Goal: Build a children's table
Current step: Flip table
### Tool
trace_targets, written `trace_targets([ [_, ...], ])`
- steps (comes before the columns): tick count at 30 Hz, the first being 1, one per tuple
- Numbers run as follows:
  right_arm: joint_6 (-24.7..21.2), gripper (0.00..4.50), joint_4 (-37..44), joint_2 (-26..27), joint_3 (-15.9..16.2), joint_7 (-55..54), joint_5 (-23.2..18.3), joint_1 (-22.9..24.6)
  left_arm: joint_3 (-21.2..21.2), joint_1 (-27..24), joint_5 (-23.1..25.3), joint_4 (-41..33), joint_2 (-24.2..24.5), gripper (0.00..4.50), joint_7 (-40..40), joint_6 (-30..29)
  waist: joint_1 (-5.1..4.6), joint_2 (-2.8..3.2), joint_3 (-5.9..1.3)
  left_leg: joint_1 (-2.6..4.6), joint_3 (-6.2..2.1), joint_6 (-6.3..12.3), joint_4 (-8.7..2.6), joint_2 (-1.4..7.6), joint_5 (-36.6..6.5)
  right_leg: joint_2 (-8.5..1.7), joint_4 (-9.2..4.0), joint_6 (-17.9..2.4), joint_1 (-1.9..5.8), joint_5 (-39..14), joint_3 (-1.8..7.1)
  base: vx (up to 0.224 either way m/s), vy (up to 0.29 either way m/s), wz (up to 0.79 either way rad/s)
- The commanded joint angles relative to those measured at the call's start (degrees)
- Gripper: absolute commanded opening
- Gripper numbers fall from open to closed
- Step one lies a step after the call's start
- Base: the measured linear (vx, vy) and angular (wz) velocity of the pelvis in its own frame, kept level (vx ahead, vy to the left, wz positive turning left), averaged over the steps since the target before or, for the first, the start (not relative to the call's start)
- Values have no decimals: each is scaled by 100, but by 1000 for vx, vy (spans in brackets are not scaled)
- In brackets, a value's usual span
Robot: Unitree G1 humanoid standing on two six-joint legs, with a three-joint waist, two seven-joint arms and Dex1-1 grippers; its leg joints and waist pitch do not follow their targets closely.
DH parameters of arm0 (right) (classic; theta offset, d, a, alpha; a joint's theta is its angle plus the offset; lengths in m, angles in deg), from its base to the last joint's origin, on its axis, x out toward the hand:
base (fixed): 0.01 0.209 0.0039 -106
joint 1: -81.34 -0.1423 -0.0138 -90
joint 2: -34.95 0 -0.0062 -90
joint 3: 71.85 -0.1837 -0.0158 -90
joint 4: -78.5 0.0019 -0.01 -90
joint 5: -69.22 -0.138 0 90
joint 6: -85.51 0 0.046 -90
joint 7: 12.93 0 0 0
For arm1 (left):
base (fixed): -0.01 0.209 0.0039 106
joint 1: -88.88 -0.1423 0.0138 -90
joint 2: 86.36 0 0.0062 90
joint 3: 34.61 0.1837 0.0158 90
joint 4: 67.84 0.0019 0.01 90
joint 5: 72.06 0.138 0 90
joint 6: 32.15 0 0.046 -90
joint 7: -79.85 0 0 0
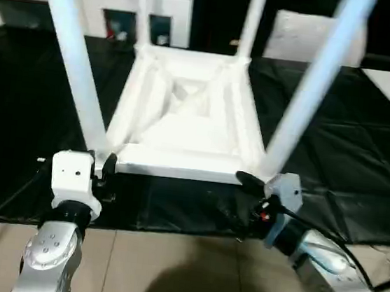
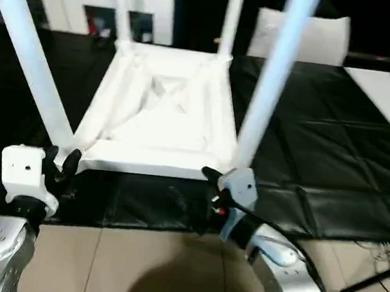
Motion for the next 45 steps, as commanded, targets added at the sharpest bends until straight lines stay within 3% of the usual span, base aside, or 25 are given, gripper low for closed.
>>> trace_targets([
  [1,38,450,-40,12,54,-40,-11,-31,-65,76,-12,156,73,213,80,32,31,27,-367,-50,-187,834,-415,429,1089,-473,-179,-1459,298,902,409,0,0,0],
  [2,66,450,-103,12,157,44,10,-61,-142,233,103,365,152,213,219,-81,71,28,-320,-59,-161,976,-436,442,806,-490,-226,-1483,291,516,401,0,0,0],
  [3,66,450,-103,12,157,44,10,-61,-142,233,103,365,152,213,219,-81,71,28,-320,-59,-161,976,-436,442,806,-490,-226,-1483,291,516,401,0,0,0],
  [5,74,450,-158,42,183,75,-13,-123,-189,355,74,526,195,213,229,-35,95,21,-262,-50,-156,706,-515,470,-111,-504,-338,-1324,291,-666,407,0,0,0],
  [9,164,450,-339,93,225,49,63,-227,-290,522,50,774,200,213,328,18,83,8,-238,-15,-154,319,-559,470,-703,-487,-405,-1152,250,-1287,426,0,0,0],
  [13,164,450,-405,106,255,74,29,-327,-318,647,-103,931,197,213,284,95,77,-10,-239,-45,-162,247,-565,450,-755,-491,-424,-1007,249,-1520,433,0,0,0],
  [17,261,450,-583,116,324,197,29,-360,-387,914,-192,1365,313,213,201,279,85,3,-246,-50,-165,234,-564,441,-724,-483,-437,-954,239,-1531,427,0,0,0],
  [19,266,450,-607,133,345,258,-11,-361,-432,989,-213,1521,390,213,163,347,84,62,-263,-61,-182,238,-564,444,-640,-480,-401,-996,256,-1264,421,0,0,0],
  [24,333,450,-683,138,307,409,-156,-321,-483,1026,-390,1701,522,213,-57,464,81,1,-282,-75,-176,297,-558,466,-459,-499,-351,-1153,279,-885,427,0,0,0],
  [25,356,450,-711,140,304,421,-172,-324,-485,1016,-428,1725,550,213,-105,488,92,20,-285,-66,-175,313,-555,465,-428,-503,-341,-1184,274,-853,428,0,0,0],
  [26,397,450,-771,146,311,471,-211,-342,-504,1017,-498,1816,607,213,-233,569,91,-26,-278,-75,-162,364,-554,460,-435,-504,-352,-1201,276,-919,428,0,0,0],
  [28,419,450,-802,165,306,512,-243,-351,-495,1027,-623,1892,669,213,-455,632,96,3,-267,-66,-162,368,-565,461,-481,-505,-366,-1184,264,-1052,427,0,0,0],
  [35,448,450,-859,115,329,777,-342,-366,-699,1109,-1089,2183,1121,213,-1250,763,104,10,-257,-47,-170,260,-588,471,-624,-512,-365,-1135,248,-1222,433,0,0,0],
  [40,495,450,-889,87,324,847,-391,-362,-740,1194,-1295,2413,1483,253,-1738,734,107,25,-263,-37,-158,226,-599,468,-559,-504,-329,-1219,250,-979,438,0,0,0],
  [45,546,450,-959,80,321,1009,-441,-405,-694,1450,-1567,2971,1848,289,-2569,920,115,-3,-260,-28,-157,215,-610,468,-567,-530,-330,-1220,253,-1058,446,0,0,0],
])
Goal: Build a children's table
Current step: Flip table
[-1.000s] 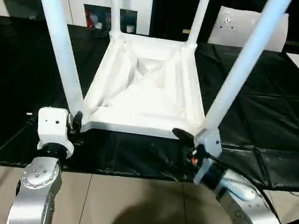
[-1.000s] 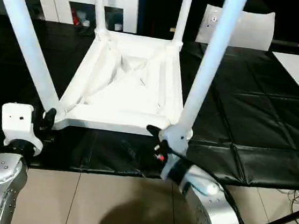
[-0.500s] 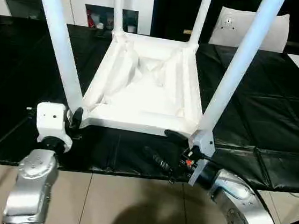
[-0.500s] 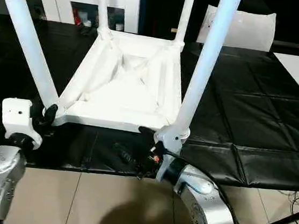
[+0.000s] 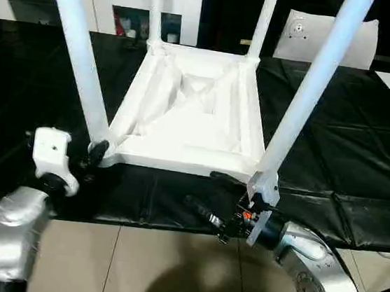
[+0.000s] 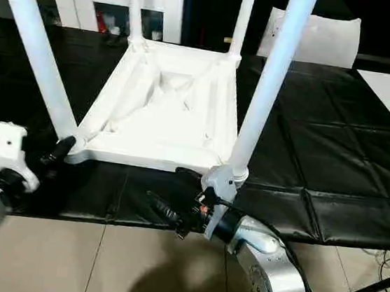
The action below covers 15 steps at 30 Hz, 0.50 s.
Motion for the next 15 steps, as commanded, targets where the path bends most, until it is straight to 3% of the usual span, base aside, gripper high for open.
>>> trace_targets([
  [1,110,450,-92,-39,27,97,-22,-127,82,156,-76,273,146,297,-401,77,27,50,-261,-34,-164,262,-609,461,-585,-530,-400,-1198,249,-1031,436,0,0,0],
  [3,128,450,-117,-47,50,117,-7,-152,84,232,-30,401,201,306,-400,71,22,66,-271,-25,-165,234,-608,462,-571,-520,-372,-1228,255,-928,435,0,0,0],
  [10,85,450,-162,-41,46,231,-91,-238,117,616,-225,1027,353,370,-953,235,66,34,-280,-18,-147,268,-600,465,-403,-544,-361,-1315,264,-759,442,0,0,0],
  [14,76,450,-203,-63,76,264,-78,-287,74,862,-311,1335,343,382,-1113,357,94,44,-281,-6,-139,232,-604,476,-410,-547,-347,-1341,262,-698,446,0,0,0],
  [15,97,450,-218,-55,88,241,-47,-298,68,928,-312,1418,333,359,-1120,375,105,46,-283,-3,-138,212,-606,477,-405,-551,-345,-1345,266,-687,446,0,0,0],
])
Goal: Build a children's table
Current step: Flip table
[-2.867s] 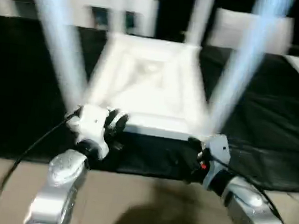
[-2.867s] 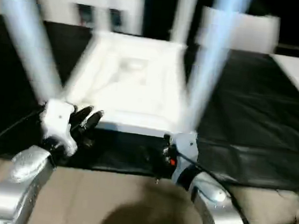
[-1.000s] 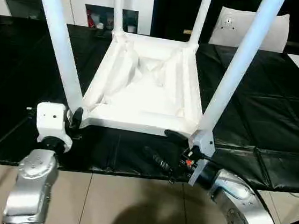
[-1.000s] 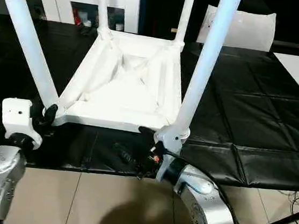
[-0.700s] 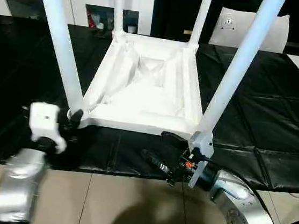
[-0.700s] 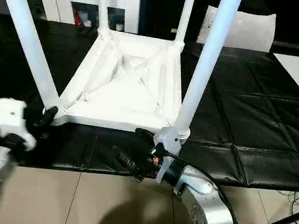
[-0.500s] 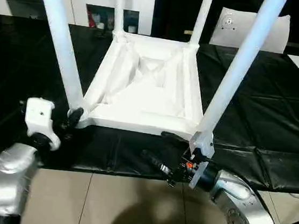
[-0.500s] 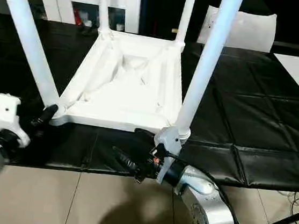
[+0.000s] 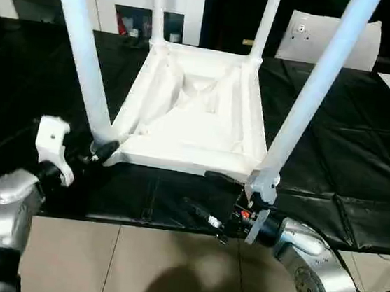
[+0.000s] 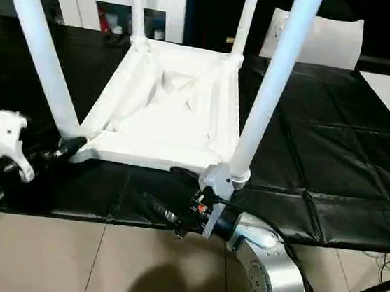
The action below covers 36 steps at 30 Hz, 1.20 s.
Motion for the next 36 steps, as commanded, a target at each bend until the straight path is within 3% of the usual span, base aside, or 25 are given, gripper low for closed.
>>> trace_targets([
  [1,22,450,-60,-11,40,-32,27,-80,1,149,-42,171,-30,350,-4,93,3,71,-290,-3,-151,194,-600,480,-402,-556,-340,-1354,270,-660,440,0,0,0],
  [4,54,450,-131,58,21,-147,95,-133,17,279,20,357,-99,341,126,222,2,67,-296,-5,-145,184,-595,476,-376,-552,-334,-1381,270,-581,438,0,0,0],
  [6,49,450,-148,84,7,-166,90,-151,8,301,3,390,-124,305,142,230,13,58,-298,-10,-146,176,-595,481,-351,-568,-336,-1393,281,-583,441,0,0,0],
  [9,18,450,-192,112,-8,-193,75,-209,9,360,66,501,-177,300,253,402,11,50,-294,-14,-149,196,-599,484,-352,-563,-334,-1370,285,-600,439,0,0,0],
  [11,8,450,-211,116,-6,-194,72,-233,-1,390,72,546,-197,260,290,436,15,56,-301,-13,-146,202,-593,487,-300,-564,-323,-1376,284,-527,442,0,0,0],
  [14,-7,450,-226,141,14,-209,85,-258,-5,428,101,643,-218,253,394,519,15,62,-296,-14,-148,200,-597,485,-349,-560,-331,-1382,277,-559,436,0,0,0],
  [15,-30,450,-229,154,15,-226,78,-264,-13,435,69,669,-239,222,372,488,13,55,-290,-14,-144,184,-604,486,-415,-568,-345,-1374,281,-651,440,0,0,0],
  [21,-40,450,-241,169,20,-257,77,-274,23,393,36,680,-278,207,346,510,18,55,-285,-17,-150,137,-615,494,-447,-569,-348,-1328,276,-724,444,0,0,0],
  [25,-58,450,-290,222,3,-346,93,-282,-111,327,-348,447,-452,207,405,33,19,44,-286,-6,-139,108,-615,505,-451,-574,-335,-1381,266,-684,446,0,0,0],
  [29,-211,450,-487,465,-95,-899,209,-331,-179,20,-803,-467,-954,207,1027,-848,1,33,-294,-24,-137,50,-613,523,-429,-587,-310,-1445,281,-681,452,0,0,0],
  [33,-69,450,-558,587,-130,-1013,234,-330,-201,-95,-992,-840,-1251,207,1379,-1090,9,3,-287,-63,-110,193,-586,481,-231,-575,-337,-1395,294,-692,455,0,0,0],
  [34,-71,450,-558,602,-128,-1034,241,-323,-168,-128,-980,-938,-1320,207,1461,-1121,20,-42,-282,-59,-105,243,-584,475,-225,-574,-355,-1354,285,-810,455,0,0,0],
  [35,-100,450,-596,631,-172,-1144,263,-330,-146,-172,-964,-1093,-1449,207,1610,-1219,23,-26,-287,-57,-101,253,-578,472,-201,-571,-355,-1344,284,-822,456,0,0,0],
  [36,-103,450,-688,688,-290,-1319,266,-368,-104,-213,-981,-1274,-1611,207,1771,-1332,13,-65,-284,-66,-100,272,-582,488,-157,-571,-355,-1331,282,-824,456,0,0,0],
])
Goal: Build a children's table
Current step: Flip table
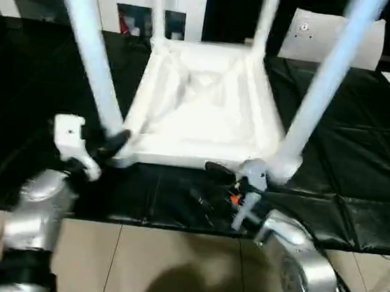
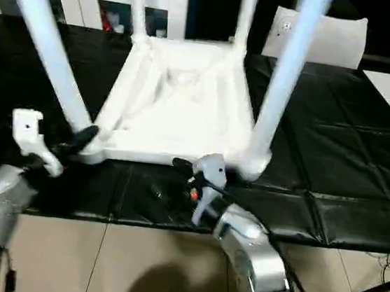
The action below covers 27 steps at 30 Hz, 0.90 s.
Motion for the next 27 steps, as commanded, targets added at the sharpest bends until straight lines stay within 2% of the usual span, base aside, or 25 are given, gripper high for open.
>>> trace_targets([
  [1,-14,450,-199,77,-316,-354,25,-128,20,-81,-508,-307,-390,207,325,-462,4,-46,-290,-47,-131,287,-555,477,-149,-558,-373,-1328,296,-879,439,0,0,0],
  [4,-42,450,-328,175,-488,-611,-15,-204,61,-135,-536,-586,-591,207,521,-740,1,-60,-297,-62,-121,328,-541,460,0,-542,-361,-1300,299,-794,436,0,0,0],
  [5,-55,450,-392,241,-595,-757,-45,-246,44,-135,-582,-680,-718,207,647,-817,-5,-79,-300,-58,-113,335,-540,464,14,-537,-357,-1301,298,-766,436,0,0,0],
  [6,-31,450,-453,301,-692,-860,-83,-290,51,-129,-595,-753,-807,207,779,-859,-4,-131,-308,-70,-107,387,-533,450,101,-535,-351,-1286,311,-709,433,0,0,0],
  [10,-28,450,-709,508,-1034,-1261,-217,-466,100,-155,-560,-878,-974,207,989,-956,1,-113,-303,-47,-79,497,-514,447,205,-517,-352,-1250,274,-689,432,0,0,0],
  [11,-28,450,-709,508,-1034,-1261,-217,-466,100,-155,-560,-878,-974,207,989,-956,-5,-114,-303,-44,-81,493,-518,451,218,-514,-346,-1257,272,-684,429,0,0,0],
  [12,-15,450,-871,622,-1240,-1450,-332,-561,45,-156,-629,-927,-1090,207,1098,-1015,-4,-113,-308,-41,-75,504,-510,446,255,-512,-344,-1264,271,-650,428,0,0,0],
  [17,103,450,-1228,894,-1641,-1605,-669,-833,86,-228,-707,-1201,-1244,207,1236,-1259,-12,-124,-310,-43,-62,527,-505,444,257,-512,-338,-1283,271,-634,430,0,0,0],
  [18,105,450,-1232,897,-1644,-1605,-672,-836,87,-229,-708,-1203,-1245,207,1237,-1261,-8,-118,-315,-54,-69,550,-501,440,319,-512,-325,-1292,279,-568,426,0,0,0],
  [20,236,450,-1467,1010,-1761,-1539,-823,-1033,152,-285,-719,-1281,-1272,207,1262,-1339,-1,-116,-319,-54,-61,589,-492,434,341,-512,-319,-1309,277,-522,422,0,0,0],
  [21,282,450,-1558,1054,-1810,-1534,-870,-1114,166,-298,-711,-1296,-1282,207,1263,-1355,0,-96,-312,-45,-63,607,-494,433,335,-502,-322,-1315,262,-557,417,0,0,0],
  [22,328,450,-1650,1099,-1861,-1507,-912,-1195,173,-308,-703,-1313,-1295,207,1268,-1377,1,-104,-309,-41,-55,601,-494,433,307,-502,-333,-1301,262,-597,419,0,0,0],
  [23,424,450,-1791,1153,-1902,-1336,-1006,-1320,181,-319,-698,-1323,-1300,207,1264,-1400,10,-78,-312,-35,-60,598,-495,438,282,-507,-325,-1313,262,-606,416,0,0,0],
  [27,679,450,-2312,1344,-2164,-1202,-1253,-1778,213,-342,-681,-1381,-1277,207,1205,-1565,0,-60,-321,-32,-61,585,-494,445,314,-501,-302,-1411,268,-431,413,0,0,0],
])
